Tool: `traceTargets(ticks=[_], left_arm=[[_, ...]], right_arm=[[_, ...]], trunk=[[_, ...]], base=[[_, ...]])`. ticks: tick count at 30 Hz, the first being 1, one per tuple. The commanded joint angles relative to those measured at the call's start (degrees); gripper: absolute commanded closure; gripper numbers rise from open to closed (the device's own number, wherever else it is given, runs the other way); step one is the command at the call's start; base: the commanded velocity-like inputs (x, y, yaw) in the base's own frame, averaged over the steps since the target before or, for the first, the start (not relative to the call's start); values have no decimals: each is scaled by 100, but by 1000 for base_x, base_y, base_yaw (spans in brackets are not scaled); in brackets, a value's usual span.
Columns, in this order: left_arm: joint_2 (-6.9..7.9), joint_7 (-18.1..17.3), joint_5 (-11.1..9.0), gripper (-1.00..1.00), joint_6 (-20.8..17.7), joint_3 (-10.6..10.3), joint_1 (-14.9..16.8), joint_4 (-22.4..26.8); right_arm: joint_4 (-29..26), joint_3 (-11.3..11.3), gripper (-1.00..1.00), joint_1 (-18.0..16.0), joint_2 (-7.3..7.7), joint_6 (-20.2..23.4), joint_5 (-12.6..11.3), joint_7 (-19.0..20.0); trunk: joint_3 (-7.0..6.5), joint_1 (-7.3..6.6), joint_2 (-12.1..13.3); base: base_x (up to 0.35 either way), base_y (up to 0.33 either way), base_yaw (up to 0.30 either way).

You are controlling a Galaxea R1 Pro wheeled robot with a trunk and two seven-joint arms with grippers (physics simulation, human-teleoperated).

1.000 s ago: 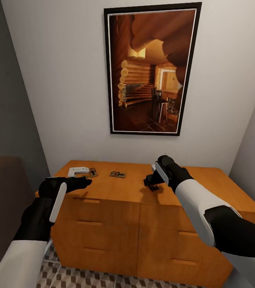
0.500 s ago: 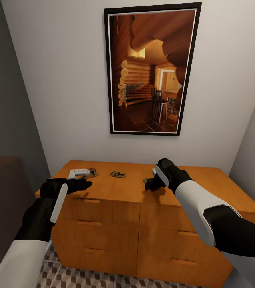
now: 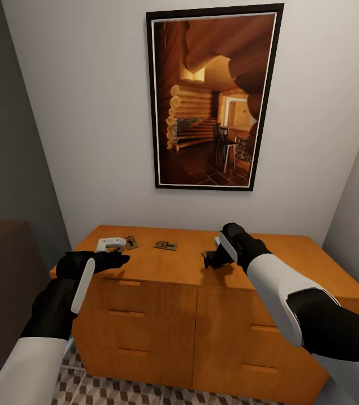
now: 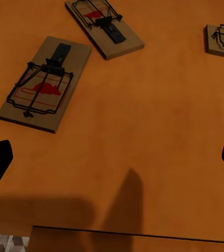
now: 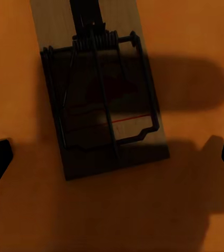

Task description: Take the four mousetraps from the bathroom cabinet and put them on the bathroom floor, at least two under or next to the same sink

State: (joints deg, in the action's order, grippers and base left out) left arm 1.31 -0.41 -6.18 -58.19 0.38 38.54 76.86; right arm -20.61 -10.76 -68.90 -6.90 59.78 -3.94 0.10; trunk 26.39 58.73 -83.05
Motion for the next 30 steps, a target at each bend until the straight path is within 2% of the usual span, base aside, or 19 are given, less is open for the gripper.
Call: traceTargets(ticks=[1,30], left_arm=[[1,-3,-23,-100,-26,4,5,5],[1,4,-25,-100,68,4,5,4]], right_arm=[[57,-57,-100,-1,6,22,-29,3],[57,-58,-100,-1,5,22,-28,17]], trunk=[[8,0,-3],[8,0,-3]], base=[[0,0,0],[22,0,0]])
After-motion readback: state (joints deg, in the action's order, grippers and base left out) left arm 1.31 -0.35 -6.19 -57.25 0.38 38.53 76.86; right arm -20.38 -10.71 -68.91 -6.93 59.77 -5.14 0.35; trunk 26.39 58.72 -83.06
